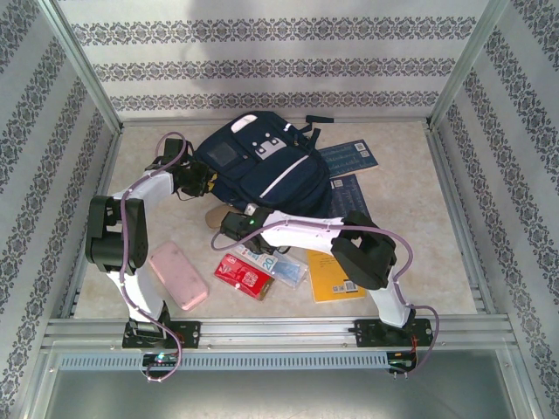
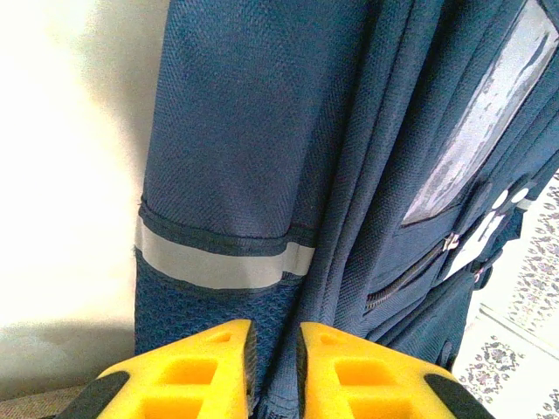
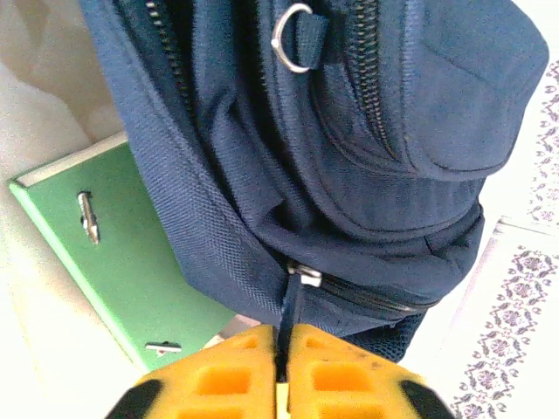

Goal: Pack the student bag
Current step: Unzip the student bag at the top-center of the table.

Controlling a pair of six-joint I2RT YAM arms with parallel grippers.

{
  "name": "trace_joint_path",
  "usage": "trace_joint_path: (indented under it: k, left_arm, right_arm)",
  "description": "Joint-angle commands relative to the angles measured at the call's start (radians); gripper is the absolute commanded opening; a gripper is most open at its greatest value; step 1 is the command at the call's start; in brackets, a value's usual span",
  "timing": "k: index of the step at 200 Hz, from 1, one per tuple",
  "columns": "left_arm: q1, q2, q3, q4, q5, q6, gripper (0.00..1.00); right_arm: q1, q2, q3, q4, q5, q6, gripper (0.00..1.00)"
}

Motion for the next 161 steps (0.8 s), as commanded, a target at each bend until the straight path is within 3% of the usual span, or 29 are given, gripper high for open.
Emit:
trace_joint_path:
  k: [1, 26, 51, 103, 133, 161]
  left_arm:
    - [0.013, 0.003, -0.011, 0.024, 0.01, -0.009, 0.22]
    - [0.013, 0.004, -0.012, 0.023, 0.01, -0.008, 0.22]
    - [0.015, 0.001, -0.011, 0.02, 0.007, -0.006, 0.22]
    - [0.015, 0.001, -0.016, 0.023, 0.003, -0.008, 0.22]
    - [0.015, 0.002, -0.02, 0.026, 0.004, -0.011, 0.22]
    - [0.015, -0.001, -0.02, 0.027, 0.004, -0.011, 0.22]
  right_arm:
    - [-0.015, -0.044, -0.017, 0.049, 0.02, -0.009, 0.04]
    - [-0.029, -0.095, -0.029, 0.081, -0.018, 0.015, 0.0]
    - [-0.07, -0.201, -0.101, 0.154, -0.14, 0.098, 0.0]
    - [-0.244, -0.509, -0.453, 0.473, -0.507, 0.426, 0.0]
    - [-0.349, -0.604, -0.65, 0.698, -0.722, 0.583, 0.0]
    - [-0.391, -0.615, -0.683, 0.726, -0.752, 0.595, 0.0]
